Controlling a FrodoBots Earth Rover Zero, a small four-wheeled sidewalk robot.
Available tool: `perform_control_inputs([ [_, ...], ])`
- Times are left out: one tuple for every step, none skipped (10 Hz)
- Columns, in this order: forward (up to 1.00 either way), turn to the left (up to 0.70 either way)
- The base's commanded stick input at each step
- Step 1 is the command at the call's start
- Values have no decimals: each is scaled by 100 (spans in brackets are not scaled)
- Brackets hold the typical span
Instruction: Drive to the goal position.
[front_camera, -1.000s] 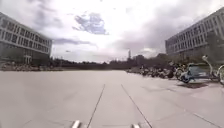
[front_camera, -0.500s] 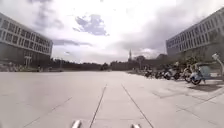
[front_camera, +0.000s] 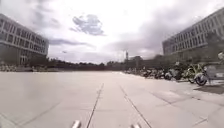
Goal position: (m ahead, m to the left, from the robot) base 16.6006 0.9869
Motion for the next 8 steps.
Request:
perform_control_inputs([
  [100,-1],
  [100,0],
  [100,0],
  [100,0],
  [100,0],
  [100,0],
  [100,0],
  [100,0],
])
